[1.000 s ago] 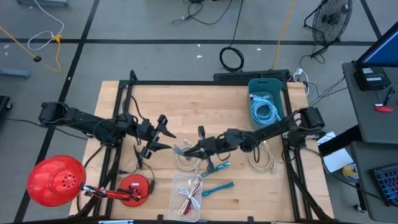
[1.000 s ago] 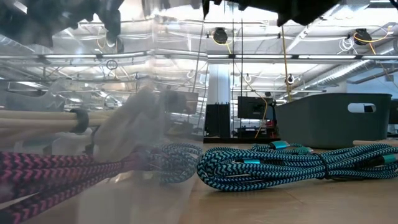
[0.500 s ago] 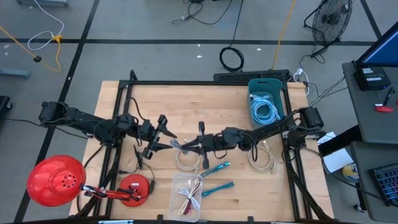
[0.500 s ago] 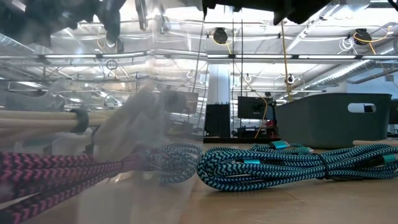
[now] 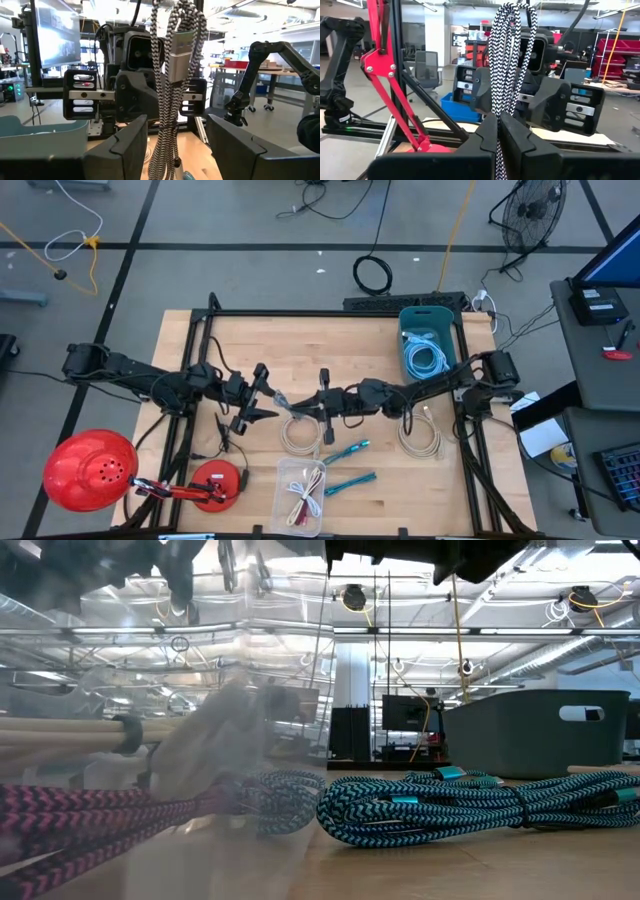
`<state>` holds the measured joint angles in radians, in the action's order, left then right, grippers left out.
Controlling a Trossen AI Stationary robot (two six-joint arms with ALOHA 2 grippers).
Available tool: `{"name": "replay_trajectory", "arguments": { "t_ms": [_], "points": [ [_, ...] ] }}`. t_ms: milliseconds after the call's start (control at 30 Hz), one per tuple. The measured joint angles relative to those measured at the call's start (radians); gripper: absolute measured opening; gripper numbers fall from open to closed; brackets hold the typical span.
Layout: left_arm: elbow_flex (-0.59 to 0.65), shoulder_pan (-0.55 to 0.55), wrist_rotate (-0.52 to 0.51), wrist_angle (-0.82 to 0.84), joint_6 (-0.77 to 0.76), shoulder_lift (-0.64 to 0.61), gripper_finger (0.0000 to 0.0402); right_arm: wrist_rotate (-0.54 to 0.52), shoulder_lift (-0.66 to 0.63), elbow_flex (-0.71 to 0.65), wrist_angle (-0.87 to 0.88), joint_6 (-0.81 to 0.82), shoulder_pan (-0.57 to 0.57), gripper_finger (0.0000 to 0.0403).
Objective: Pick & Place USB Port
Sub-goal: Put the black charger cable into the transparent bin
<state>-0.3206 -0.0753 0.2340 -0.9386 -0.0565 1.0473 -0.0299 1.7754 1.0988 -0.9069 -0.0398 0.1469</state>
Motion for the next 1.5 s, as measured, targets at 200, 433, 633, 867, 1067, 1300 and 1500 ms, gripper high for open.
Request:
{"name": "replay_trajectory", "arguments": {
  "t_ms": [200,433,633,867,1067,1300,1500],
  "points": [
    [0.0,0.0,-0.063,-0.001,0.0,0.0,0.0207,0.0,0.0,0.0,-0.009,0.001,-0.006,0.0001],
    [0.0,0.0,-0.092,-0.004,0.0,0.0,0.0207,0.0,0.0,0.0,-0.009,0.002,-0.006,0.0001],
    [0.0,0.0,-0.106,-0.007,0.0,0.0,0.0207,0.0,0.0,0.0,-0.009,0.004,-0.006,0.0001],
    [0.0,0.0,-0.106,-0.023,0.0,0.0,0.0207,0.0,0.005,0.0,-0.01,0.032,-0.018,0.0],
    [-0.001,0.002,-0.106,-0.053,-0.001,0.0,0.0207,0.006,0.069,0.037,-0.03,0.055,-0.024,0.0],
    [-0.001,0.002,-0.105,-0.047,-0.001,0.008,0.0207,0.007,0.105,0.068,-0.023,0.032,-0.024,0.0],
    [-0.001,0.002,-0.104,-0.06,-0.004,0.037,0.0207,0.005,0.103,0.069,-0.031,0.0,-0.023,0.0]
  ]
}}
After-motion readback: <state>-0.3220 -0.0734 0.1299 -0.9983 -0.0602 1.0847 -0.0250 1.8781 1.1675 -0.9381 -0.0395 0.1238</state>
